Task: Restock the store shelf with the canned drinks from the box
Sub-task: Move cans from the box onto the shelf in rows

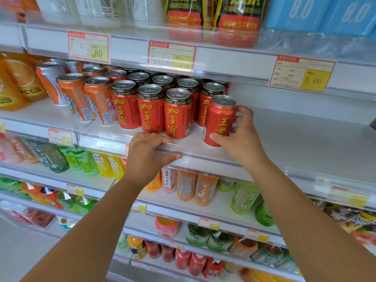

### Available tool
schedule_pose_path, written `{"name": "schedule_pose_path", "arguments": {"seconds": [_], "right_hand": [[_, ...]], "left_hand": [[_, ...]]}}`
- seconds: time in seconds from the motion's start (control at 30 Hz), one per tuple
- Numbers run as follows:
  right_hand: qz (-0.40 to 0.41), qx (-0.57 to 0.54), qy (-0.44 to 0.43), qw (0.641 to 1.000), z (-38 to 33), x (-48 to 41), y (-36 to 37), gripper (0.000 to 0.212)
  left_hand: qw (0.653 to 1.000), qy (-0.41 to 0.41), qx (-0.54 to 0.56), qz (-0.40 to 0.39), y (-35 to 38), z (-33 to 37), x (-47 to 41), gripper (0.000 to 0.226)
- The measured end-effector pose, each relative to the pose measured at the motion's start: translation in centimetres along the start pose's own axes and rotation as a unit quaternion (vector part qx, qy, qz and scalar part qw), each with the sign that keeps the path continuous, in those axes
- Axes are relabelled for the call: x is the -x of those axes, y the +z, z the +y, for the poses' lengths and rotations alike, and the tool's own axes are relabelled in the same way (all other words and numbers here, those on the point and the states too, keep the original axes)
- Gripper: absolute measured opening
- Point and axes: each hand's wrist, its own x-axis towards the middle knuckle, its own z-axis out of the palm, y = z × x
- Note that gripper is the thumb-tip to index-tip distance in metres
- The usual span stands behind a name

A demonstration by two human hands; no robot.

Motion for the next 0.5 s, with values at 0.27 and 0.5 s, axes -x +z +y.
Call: {"name": "schedule_pose_path", "arguments": {"seconds": [0.27, 0.5], "right_hand": [[0.006, -0.002, -0.018, 1.0, -0.7, -1.1, 3.4, 0.084], [0.031, -0.014, -0.002, 0.999, -0.8, -0.6, 3.2, 0.084]], "left_hand": [[1.0, 0.006, 0.002, 0.009, -0.1, 0.4, 0.0, 0.046], [1.0, 0.019, 0.004, 0.003, -0.3, 0.2, -0.1, 0.046]]}}
